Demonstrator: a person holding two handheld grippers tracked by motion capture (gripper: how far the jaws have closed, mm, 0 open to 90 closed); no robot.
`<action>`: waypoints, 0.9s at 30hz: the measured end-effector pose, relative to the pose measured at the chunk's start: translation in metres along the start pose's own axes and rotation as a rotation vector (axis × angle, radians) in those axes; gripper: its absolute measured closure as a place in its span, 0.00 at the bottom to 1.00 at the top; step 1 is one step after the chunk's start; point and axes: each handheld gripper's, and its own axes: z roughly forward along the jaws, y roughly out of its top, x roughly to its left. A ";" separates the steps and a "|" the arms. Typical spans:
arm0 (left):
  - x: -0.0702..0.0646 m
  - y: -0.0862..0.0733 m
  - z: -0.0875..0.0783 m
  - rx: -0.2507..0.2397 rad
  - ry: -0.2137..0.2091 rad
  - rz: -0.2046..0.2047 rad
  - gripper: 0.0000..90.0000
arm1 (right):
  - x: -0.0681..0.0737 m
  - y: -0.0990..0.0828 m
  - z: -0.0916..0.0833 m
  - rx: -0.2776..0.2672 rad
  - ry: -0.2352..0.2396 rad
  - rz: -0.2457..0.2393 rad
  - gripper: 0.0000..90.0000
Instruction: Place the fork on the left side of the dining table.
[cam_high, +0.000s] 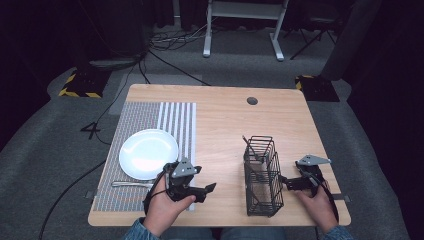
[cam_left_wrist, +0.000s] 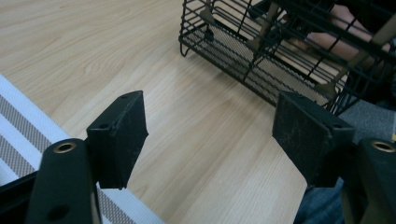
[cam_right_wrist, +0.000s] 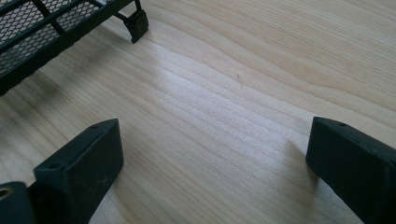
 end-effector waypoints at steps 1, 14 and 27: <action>0.000 0.007 0.002 0.011 0.003 -0.004 0.32 | 0.000 0.000 0.000 0.000 0.000 0.000 0.05; 0.008 0.054 0.011 -0.015 0.001 -0.021 0.35 | 0.000 0.000 0.000 0.000 0.000 0.000 0.05; 0.007 0.090 0.042 -0.032 -0.039 -0.022 0.46 | 0.000 0.000 0.000 0.001 -0.001 0.001 0.05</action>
